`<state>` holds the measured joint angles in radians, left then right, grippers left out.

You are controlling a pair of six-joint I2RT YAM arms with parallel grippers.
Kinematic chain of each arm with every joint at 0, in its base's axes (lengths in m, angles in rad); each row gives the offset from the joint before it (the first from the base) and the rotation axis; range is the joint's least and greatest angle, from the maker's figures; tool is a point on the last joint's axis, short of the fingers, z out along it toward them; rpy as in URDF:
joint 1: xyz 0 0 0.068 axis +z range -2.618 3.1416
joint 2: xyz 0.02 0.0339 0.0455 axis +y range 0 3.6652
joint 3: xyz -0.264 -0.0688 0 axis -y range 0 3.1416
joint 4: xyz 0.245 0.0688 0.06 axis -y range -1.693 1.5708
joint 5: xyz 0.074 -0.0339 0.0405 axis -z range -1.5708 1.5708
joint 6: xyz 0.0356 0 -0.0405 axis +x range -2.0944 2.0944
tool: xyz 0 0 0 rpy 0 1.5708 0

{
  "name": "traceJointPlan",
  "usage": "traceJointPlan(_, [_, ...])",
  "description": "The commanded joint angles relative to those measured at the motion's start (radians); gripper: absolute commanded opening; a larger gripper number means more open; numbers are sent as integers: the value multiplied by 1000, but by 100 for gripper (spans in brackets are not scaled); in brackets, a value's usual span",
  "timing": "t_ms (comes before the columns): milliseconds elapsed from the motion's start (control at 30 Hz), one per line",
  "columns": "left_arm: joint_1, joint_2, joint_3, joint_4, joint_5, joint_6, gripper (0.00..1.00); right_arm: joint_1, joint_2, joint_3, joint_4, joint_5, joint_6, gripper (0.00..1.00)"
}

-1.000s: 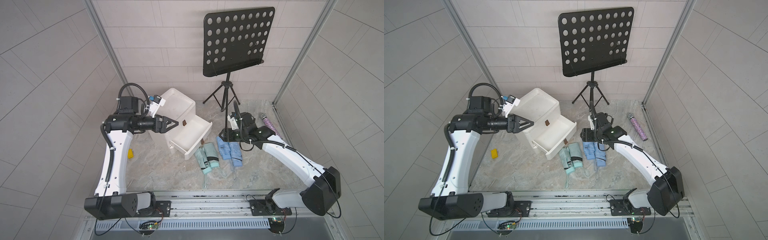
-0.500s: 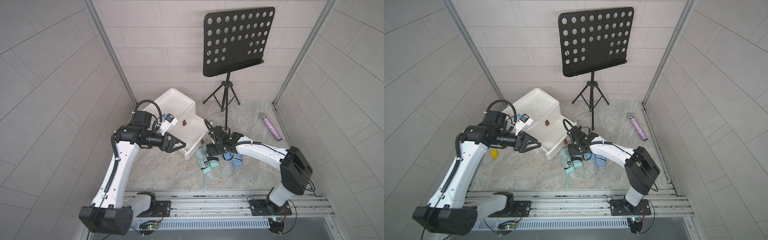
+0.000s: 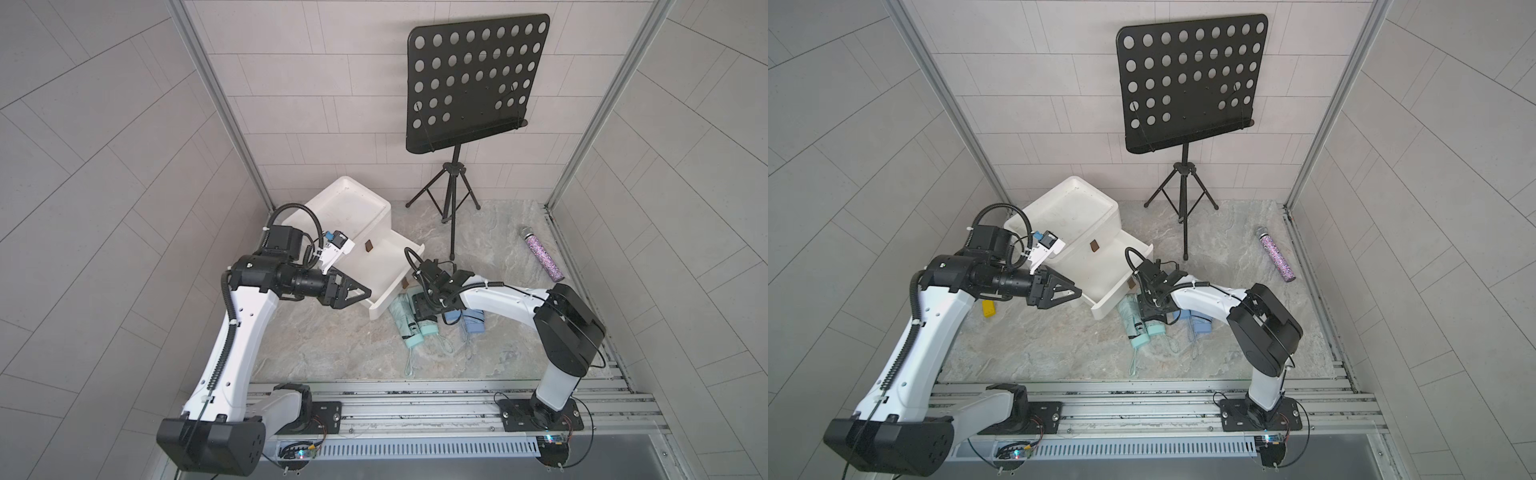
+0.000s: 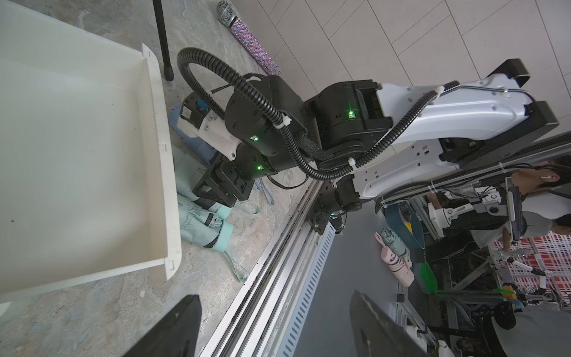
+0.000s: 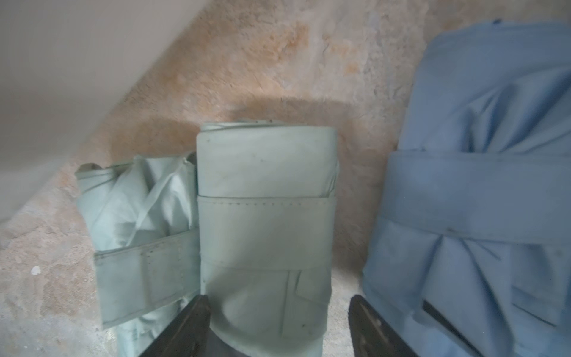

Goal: Place the umbrella in the drawer by color
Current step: Pick up the umbrella from the center of the board.

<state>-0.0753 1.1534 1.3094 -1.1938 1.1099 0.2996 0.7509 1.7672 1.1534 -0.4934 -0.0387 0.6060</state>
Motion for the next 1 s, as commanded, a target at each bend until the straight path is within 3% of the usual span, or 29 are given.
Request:
traceJointPlan(0, [-4, -15, -11, 6, 8, 15, 82, 1, 17, -19, 21, 23, 25, 74])
traceJointPlan(467, [-4, -6, -24, 34, 1, -4, 82, 22, 67, -63, 86, 17, 67, 74])
traceJointPlan(600, [-4, -9, -22, 34, -2, -7, 82, 20, 39, -103, 122, 19, 78, 62])
traceJointPlan(667, [-4, -9, -21, 34, -1, -8, 82, 15, 24, -120, 130, 18, 77, 43])
traceJointPlan(767, [-4, -8, -17, 36, -1, -13, 82, 8, -14, -148, 136, 20, 82, 27])
traceJointPlan(967, [-4, -4, 14, 32, -1, -27, 82, -13, -159, -198, 121, 16, 84, 20])
